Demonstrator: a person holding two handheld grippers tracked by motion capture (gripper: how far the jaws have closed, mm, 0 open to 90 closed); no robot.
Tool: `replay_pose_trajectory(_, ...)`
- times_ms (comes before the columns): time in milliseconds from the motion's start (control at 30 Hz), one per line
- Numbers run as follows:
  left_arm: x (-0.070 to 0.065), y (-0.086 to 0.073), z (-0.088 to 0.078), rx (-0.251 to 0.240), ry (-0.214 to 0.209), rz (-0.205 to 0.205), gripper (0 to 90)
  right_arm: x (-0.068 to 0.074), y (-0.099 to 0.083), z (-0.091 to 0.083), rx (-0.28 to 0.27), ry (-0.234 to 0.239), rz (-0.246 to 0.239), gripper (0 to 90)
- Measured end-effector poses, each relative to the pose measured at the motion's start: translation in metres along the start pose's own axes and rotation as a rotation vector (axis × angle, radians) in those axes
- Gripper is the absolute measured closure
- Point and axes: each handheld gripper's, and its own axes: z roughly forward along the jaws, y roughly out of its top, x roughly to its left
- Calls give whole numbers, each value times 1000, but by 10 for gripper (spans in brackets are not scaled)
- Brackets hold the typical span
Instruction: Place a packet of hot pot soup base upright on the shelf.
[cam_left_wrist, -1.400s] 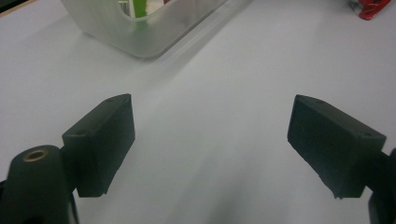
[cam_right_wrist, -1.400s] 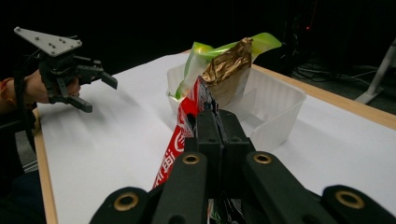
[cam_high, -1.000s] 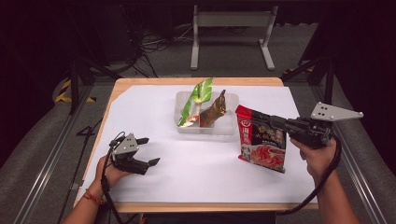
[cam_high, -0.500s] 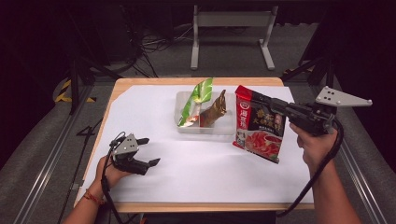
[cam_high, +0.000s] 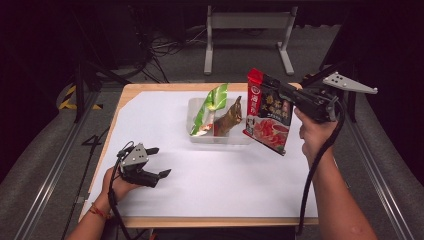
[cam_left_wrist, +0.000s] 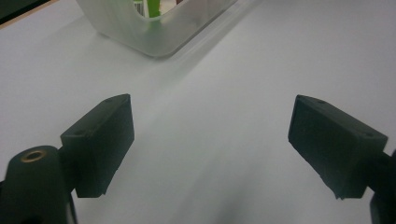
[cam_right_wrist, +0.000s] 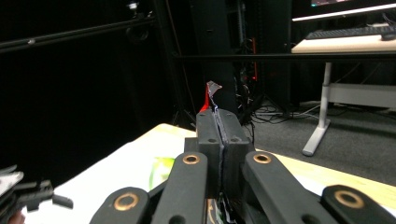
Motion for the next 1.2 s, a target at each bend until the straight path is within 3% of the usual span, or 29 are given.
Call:
replay_pose_trajectory(133,0,0,0,2,-2,3,152,1,2,11,7,-42,8,895)
replay_pose_trajectory(300,0,0,-1,-6,-1,4,152,-1,3,30,-9,-98,73,895)
replay_pose_trajectory(467,-1,0,0,-3,-8,6,152,0,0,51,8,-142,70,894)
replay_pose_trajectory(833,-2,0,0,-10,-25,15,151,-2,-11,89,2,-184,93,895)
replay_pose_trajectory(1067,-3,0,0,-10,-31,20,151,-8,-14,101,-39,-214,108,895)
replay_pose_trajectory(1200,-3,0,-1,-13,-32,21,151,-12,-22,105,-61,-198,117,894)
